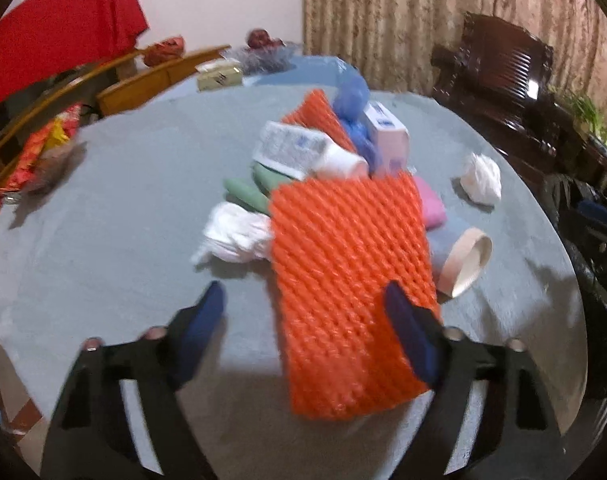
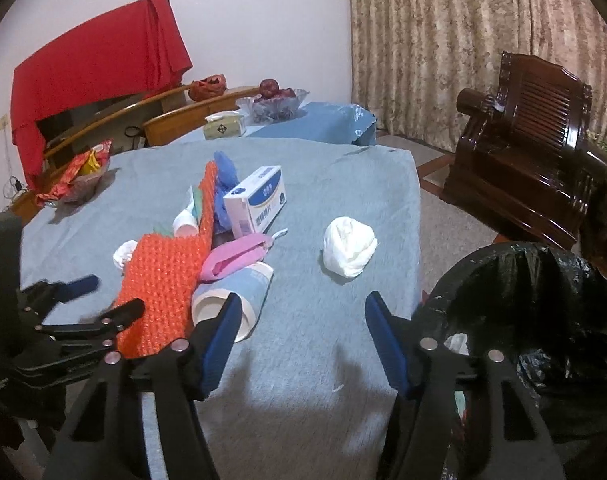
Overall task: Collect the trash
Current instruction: 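Grasp the orange foam net with the left gripper while the right gripper grasps the paper cup, then carry the orange net and paper cup over the bin and release both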
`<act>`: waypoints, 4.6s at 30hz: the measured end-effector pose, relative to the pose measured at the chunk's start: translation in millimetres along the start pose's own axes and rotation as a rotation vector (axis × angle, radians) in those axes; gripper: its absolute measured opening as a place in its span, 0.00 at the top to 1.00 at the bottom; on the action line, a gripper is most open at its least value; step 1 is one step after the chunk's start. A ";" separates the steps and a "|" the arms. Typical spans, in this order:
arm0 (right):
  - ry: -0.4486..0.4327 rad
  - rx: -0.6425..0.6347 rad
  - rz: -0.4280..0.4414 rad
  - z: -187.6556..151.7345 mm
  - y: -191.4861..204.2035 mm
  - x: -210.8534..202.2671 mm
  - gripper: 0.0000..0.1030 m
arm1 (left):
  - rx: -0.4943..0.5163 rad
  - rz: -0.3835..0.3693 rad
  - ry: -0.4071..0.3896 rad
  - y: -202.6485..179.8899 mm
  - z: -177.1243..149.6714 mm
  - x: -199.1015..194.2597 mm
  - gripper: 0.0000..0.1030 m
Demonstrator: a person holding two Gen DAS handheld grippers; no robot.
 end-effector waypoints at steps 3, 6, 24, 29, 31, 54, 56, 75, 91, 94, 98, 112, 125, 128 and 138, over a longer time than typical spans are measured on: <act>0.006 -0.010 0.002 0.5 0.8 3.7 0.39 | -0.004 -0.041 0.034 -6.5 -5.4 8.1 0.53; 0.009 -0.018 0.005 1.4 2.6 6.1 0.39 | -0.006 -0.075 0.048 -11.5 -8.3 7.3 0.75; 0.028 -0.017 0.081 7.5 44.7 34.1 0.39 | -0.031 -0.060 -0.051 11.0 14.3 -32.8 0.88; 0.059 -0.021 0.093 1.8 57.8 50.8 0.39 | -0.028 -0.038 -0.065 19.7 17.5 -36.6 0.88; 0.074 -0.026 0.095 -0.3 61.3 58.3 0.39 | -0.029 -0.033 -0.066 23.8 18.1 -36.2 0.88; 0.117 -0.033 0.138 -1.1 72.6 72.1 0.51 | -0.038 -0.045 -0.060 29.5 18.5 -34.5 0.88; 0.112 -0.028 0.132 -0.4 70.3 66.9 0.51 | -0.036 -0.047 -0.065 27.4 20.2 -37.4 0.88; 0.000 0.016 0.065 28.8 25.9 -12.0 0.51 | 0.006 -0.123 -0.115 -19.1 31.8 -72.9 0.88; -0.072 0.032 -0.002 37.2 -8.3 -61.5 0.51 | 0.056 -0.186 -0.146 -67.2 40.8 -97.7 0.88; -0.086 0.041 -0.017 38.2 -16.4 -71.4 0.51 | 0.069 -0.199 -0.151 -77.1 41.7 -101.7 0.88; -0.101 0.050 -0.039 38.1 -27.5 -83.4 0.51 | 0.089 -0.221 -0.159 -93.6 43.0 -106.9 0.88; -0.133 0.106 -0.168 27.9 -95.2 -129.7 0.51 | 0.161 -0.330 -0.169 -168.5 45.3 -116.4 0.88; -0.131 0.168 -0.277 8.0 -158.1 -157.1 0.51 | 0.231 -0.419 -0.158 -241.5 41.2 -110.6 0.88; -0.127 0.180 -0.300 2.3 -172.8 -162.0 0.51 | 0.245 -0.433 -0.154 -256.4 40.4 -108.1 0.88; -0.100 0.216 -0.357 -19.2 -206.4 -168.5 0.51 | 0.293 -0.474 -0.127 -301.4 31.5 -95.8 0.88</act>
Point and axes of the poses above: each gripper's, at about its wrist camera, not at the fingertips, and x roughly the way its jaws point, y to its left, z to its top, the point moved 10 cm from there along x, roughly the way its jaws point, and after that the axes turned 10 degrees about -x, right-handed, at the moved point
